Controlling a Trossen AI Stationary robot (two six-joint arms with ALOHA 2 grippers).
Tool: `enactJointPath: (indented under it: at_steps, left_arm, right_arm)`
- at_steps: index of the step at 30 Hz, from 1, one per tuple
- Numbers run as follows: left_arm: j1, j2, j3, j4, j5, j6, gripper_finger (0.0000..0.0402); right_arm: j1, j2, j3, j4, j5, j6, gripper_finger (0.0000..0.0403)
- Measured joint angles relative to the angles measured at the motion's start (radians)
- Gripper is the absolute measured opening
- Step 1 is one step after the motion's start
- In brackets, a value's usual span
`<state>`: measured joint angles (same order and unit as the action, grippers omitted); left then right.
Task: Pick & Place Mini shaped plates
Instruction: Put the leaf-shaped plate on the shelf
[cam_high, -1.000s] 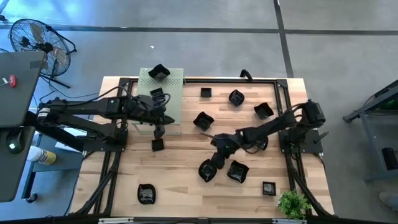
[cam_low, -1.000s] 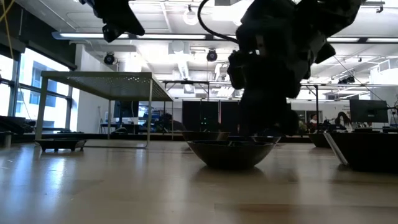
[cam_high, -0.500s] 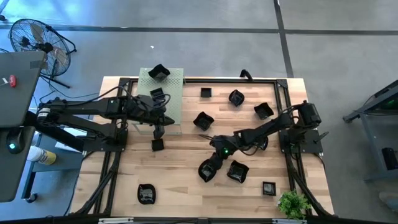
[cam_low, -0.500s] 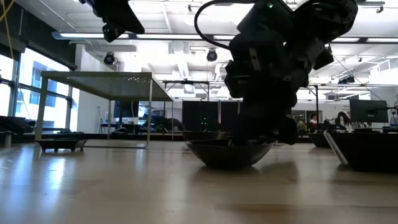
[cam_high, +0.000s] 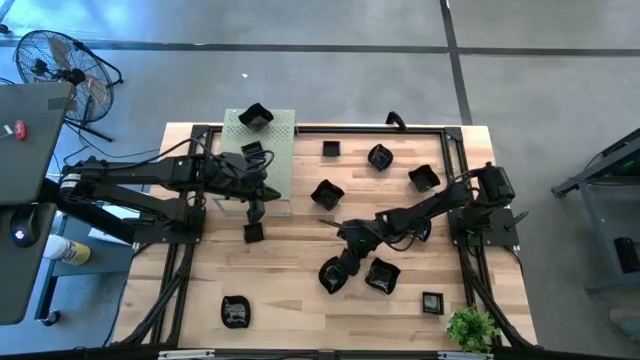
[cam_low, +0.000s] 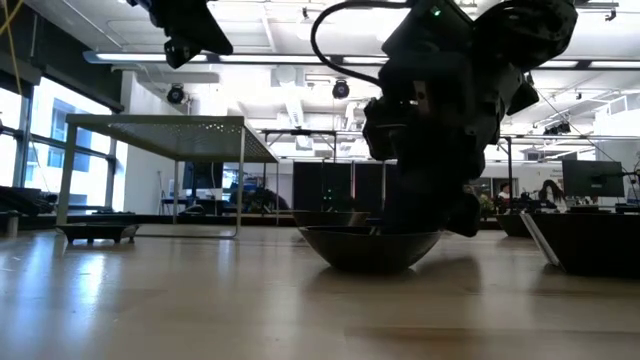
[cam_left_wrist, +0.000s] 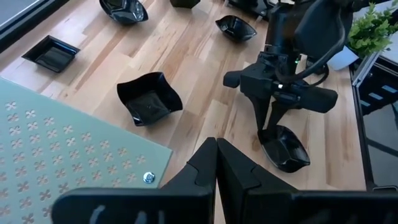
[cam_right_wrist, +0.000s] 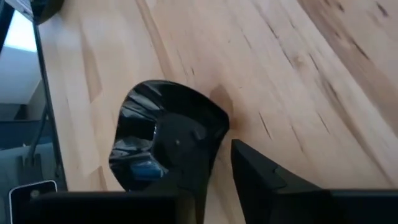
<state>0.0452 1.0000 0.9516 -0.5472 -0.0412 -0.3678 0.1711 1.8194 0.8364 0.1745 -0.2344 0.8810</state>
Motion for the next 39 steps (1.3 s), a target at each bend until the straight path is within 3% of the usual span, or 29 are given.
enactJointPath:
  at_steps: [6, 12, 19, 27, 39]
  left_arm:
    - [0.000, 0.000, 0.000, 0.001, -0.002, -0.011, 0.0001]
    - [0.000, 0.000, 0.000, -0.001, 0.017, -0.099, 0.0001]
    - [0.000, 0.000, 0.000, -0.001, 0.040, -0.166, 0.0008]
    - [-0.024, 0.000, 0.000, 0.054, -0.004, -0.207, 0.0078]
    - [-0.136, 0.066, 0.002, 0.149, -0.197, -0.273, 0.0090]
  right_arm:
    - [0.000, -0.001, 0.000, 0.007, 0.018, 0.043, 0.0005]
    - [0.000, -0.047, -0.001, 0.009, 0.051, 0.079, 0.0008]
    - [-0.003, -0.177, 0.000, 0.007, 0.244, 0.088, 0.0005]
    - [-0.003, -0.312, 0.008, 0.004, 0.509, 0.012, 0.0005]
    - [0.000, -0.327, 0.348, -0.333, 0.838, -0.316, 0.0002]
